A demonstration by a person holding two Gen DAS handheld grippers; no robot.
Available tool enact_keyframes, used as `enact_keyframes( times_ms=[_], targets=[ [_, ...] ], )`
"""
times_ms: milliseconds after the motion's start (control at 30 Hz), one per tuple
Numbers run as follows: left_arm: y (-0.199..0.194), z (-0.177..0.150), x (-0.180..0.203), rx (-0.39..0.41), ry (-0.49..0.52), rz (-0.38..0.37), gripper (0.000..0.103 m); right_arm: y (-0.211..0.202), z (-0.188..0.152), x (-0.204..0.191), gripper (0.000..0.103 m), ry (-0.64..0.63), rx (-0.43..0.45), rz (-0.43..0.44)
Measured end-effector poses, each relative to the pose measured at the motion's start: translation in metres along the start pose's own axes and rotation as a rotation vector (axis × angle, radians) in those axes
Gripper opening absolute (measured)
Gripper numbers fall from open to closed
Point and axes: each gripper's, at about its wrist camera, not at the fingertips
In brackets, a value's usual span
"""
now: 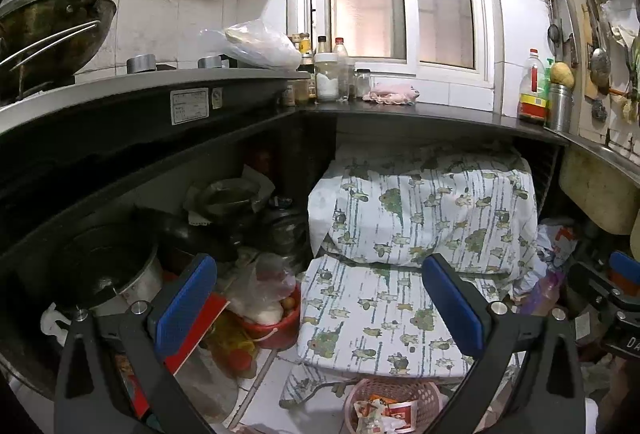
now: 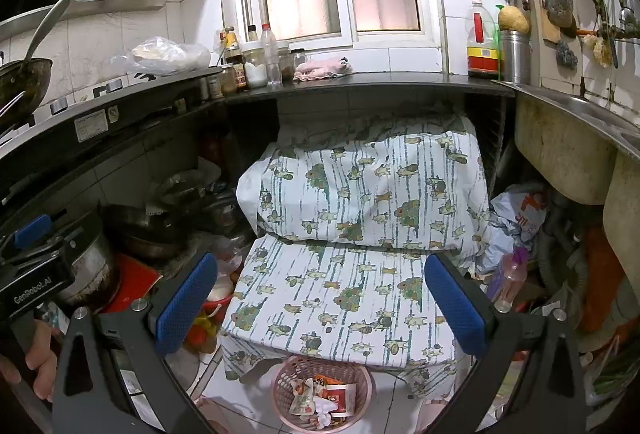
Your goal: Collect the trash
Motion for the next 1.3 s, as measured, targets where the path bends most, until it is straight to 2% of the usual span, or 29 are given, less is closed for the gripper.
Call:
enact_keyframes(
  times_ms=[767,1300],
  targets=[
    [-0.0005,-0.0006,-0.0019,-0.003,0.017,0.032,0.103,-0.0013,0.0015,0.0037,0.103,0.006,-0.004,0.004],
    [-0.0013,-0.0023,0.0002,-0.004,0.037,0.011,0.103,-0.0074,0.0042,0.0042,0.103,-0.003,0.006,0.005]
  ],
)
Point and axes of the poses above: each gripper's, at about its wrist camera, not at the fingertips, and y roughly the way its jaws point, x to its right, z to its top, and after that the axes turned 15 degrees about z, right-handed
